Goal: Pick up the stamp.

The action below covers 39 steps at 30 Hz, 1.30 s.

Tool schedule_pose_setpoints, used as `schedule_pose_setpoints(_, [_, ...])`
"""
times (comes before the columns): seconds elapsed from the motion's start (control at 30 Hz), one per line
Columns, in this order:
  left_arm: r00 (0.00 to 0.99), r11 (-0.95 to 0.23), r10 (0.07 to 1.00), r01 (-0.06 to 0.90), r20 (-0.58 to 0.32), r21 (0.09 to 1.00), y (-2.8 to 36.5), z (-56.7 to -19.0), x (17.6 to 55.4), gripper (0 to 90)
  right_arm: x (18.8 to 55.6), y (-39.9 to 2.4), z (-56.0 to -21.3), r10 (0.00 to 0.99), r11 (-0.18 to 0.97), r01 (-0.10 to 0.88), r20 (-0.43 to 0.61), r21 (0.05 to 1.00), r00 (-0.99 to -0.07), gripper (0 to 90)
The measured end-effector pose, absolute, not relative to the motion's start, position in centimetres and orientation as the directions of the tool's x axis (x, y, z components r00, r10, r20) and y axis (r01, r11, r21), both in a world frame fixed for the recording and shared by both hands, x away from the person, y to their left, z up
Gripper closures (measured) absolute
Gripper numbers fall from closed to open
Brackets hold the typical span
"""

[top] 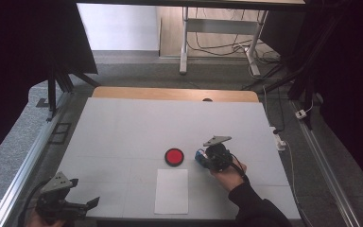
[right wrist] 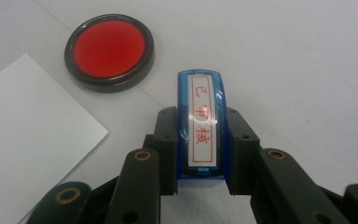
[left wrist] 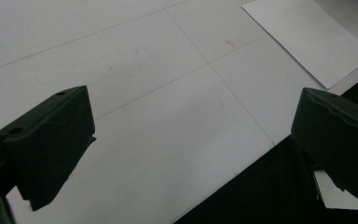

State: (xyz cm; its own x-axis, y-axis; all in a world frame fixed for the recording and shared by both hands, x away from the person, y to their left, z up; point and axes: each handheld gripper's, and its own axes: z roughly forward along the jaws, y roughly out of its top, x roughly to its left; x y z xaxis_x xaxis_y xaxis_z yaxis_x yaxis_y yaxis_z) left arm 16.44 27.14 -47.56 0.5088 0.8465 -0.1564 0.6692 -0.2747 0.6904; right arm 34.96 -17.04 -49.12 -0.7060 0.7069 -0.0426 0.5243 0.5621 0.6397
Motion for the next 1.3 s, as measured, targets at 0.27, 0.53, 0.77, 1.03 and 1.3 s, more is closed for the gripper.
schedule_pose_setpoints(0.27, [0.500, -0.261, 0.850, 0.673, -0.166, 0.692, 27.3, -47.6, 16.5, 0.0, 34.7, -17.0, -48.7, 0.675, 0.584, 0.496, -0.045, 0.643, -0.736, 70.7])
schedule_pose_setpoints(0.53, [0.502, -0.263, 0.849, 0.671, -0.164, 0.693, 27.3, -47.6, 16.4, 0.0, 34.4, -17.3, -47.8, 0.668, 0.565, 0.485, -0.025, 0.668, -0.744, 70.7])
schedule_pose_setpoints(0.77, [0.502, -0.259, 0.848, 0.674, -0.172, 0.691, 27.3, -47.6, 16.5, 0.0, 34.0, -17.5, -47.1, 0.653, 0.567, 0.455, -0.038, 0.687, -0.757, 70.7])
schedule_pose_setpoints(1.03, [0.502, -0.254, 0.846, 0.676, -0.179, 0.692, 27.4, -47.6, 16.5, 0.0, 33.5, -17.9, -46.2, 0.659, 0.529, 0.453, -0.011, 0.718, -0.752, 70.7])
schedule_pose_setpoints(1.3, [0.503, -0.255, 0.846, 0.673, -0.178, 0.694, 27.4, -47.6, 16.5, 0.0, 32.9, -18.6, -45.4, 0.645, 0.501, 0.433, 0.011, 0.749, -0.764, 70.7])
